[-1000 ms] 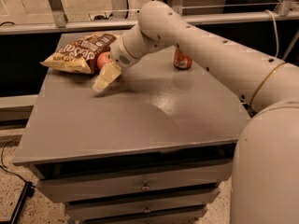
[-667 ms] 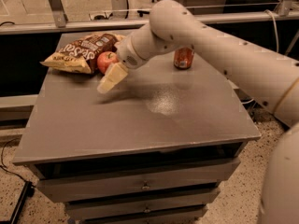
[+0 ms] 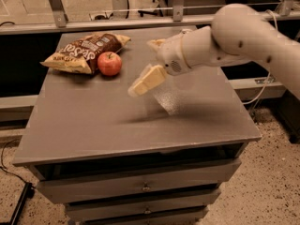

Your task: Move apple near brown chip bag

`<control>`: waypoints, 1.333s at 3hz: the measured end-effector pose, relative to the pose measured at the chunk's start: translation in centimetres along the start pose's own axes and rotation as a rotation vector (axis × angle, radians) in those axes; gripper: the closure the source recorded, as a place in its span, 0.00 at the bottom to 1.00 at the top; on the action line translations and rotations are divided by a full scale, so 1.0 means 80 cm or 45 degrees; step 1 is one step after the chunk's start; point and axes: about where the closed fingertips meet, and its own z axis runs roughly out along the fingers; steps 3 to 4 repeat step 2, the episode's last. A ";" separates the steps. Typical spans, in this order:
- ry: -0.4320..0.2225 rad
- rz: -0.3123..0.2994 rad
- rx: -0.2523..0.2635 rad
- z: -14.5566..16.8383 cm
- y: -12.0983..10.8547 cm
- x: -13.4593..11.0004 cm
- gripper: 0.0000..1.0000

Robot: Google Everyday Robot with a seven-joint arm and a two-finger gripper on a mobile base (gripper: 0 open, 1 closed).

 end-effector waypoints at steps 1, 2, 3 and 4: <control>-0.085 0.063 0.076 -0.084 0.007 0.021 0.00; -0.087 0.102 0.140 -0.119 0.000 0.038 0.00; -0.087 0.102 0.140 -0.119 0.000 0.038 0.00; -0.087 0.102 0.140 -0.119 0.000 0.038 0.00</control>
Offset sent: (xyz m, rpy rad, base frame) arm -0.0239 -0.0491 0.0149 0.0657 -0.0096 -0.0502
